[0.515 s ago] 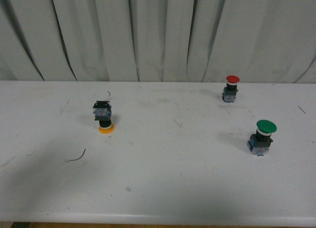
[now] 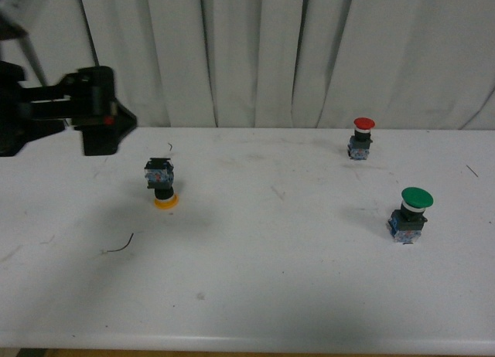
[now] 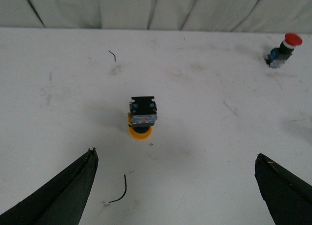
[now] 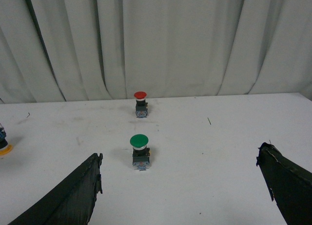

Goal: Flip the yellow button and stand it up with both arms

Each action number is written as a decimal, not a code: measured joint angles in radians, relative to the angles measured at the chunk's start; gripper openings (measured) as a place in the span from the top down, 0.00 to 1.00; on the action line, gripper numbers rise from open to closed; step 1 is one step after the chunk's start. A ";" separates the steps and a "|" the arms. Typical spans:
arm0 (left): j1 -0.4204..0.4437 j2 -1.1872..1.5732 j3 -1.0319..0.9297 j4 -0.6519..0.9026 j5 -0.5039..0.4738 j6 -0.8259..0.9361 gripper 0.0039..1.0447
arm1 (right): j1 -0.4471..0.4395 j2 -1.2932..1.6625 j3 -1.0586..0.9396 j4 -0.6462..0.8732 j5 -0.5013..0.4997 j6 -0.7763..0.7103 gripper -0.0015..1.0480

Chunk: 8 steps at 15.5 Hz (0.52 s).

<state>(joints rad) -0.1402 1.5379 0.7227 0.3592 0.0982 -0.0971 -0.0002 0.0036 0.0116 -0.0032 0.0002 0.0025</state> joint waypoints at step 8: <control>-0.020 0.208 0.229 -0.097 -0.024 0.026 0.06 | 0.000 0.000 0.000 0.000 0.000 0.000 0.06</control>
<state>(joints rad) -0.1604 1.7462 0.9520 0.2626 0.0746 -0.0711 -0.0002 0.0036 0.0116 -0.0032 0.0002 0.0025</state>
